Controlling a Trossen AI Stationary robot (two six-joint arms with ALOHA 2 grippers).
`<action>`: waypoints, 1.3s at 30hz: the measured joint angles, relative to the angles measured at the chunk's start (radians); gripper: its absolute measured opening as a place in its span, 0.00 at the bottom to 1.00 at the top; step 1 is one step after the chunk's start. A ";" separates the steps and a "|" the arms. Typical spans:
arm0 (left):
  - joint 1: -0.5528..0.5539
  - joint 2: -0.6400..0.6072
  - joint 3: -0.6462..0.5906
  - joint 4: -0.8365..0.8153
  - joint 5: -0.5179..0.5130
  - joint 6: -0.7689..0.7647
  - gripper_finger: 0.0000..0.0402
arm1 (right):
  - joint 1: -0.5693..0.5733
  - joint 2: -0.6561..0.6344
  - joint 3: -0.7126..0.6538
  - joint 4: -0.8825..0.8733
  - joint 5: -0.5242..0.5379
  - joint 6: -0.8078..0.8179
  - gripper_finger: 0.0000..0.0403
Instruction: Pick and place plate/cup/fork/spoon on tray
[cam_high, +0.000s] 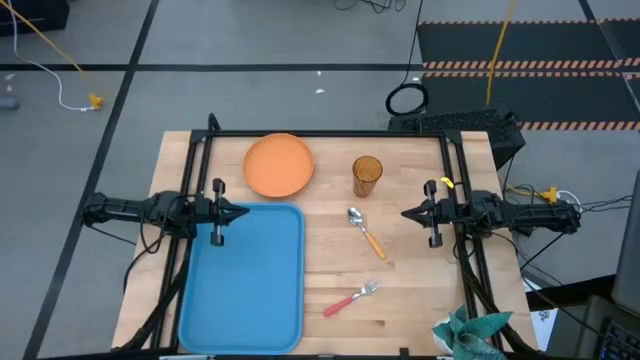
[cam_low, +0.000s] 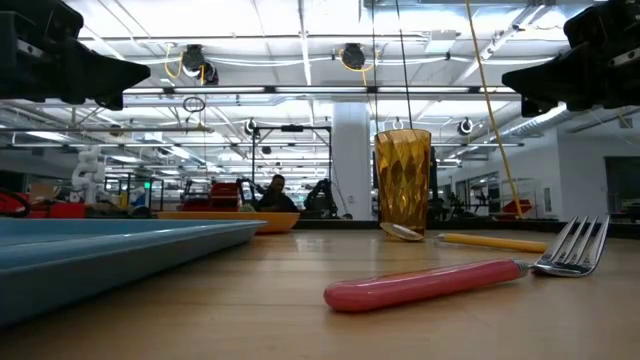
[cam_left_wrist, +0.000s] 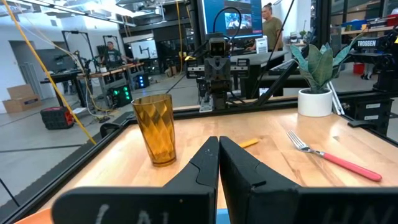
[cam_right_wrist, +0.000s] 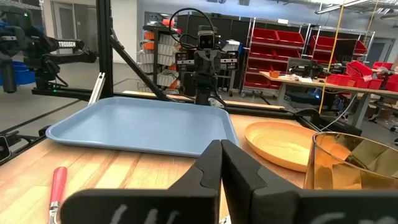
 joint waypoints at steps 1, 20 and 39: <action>0.000 0.000 0.000 0.000 0.000 0.000 0.04 | 0.000 0.000 0.000 0.000 0.000 0.000 0.00; 0.000 0.000 0.000 0.000 0.006 0.000 0.04 | 0.000 0.000 0.000 0.004 0.000 0.000 0.00; 0.000 0.000 0.000 0.000 0.004 0.000 0.04 | 0.000 0.045 0.178 0.299 0.006 -0.044 0.00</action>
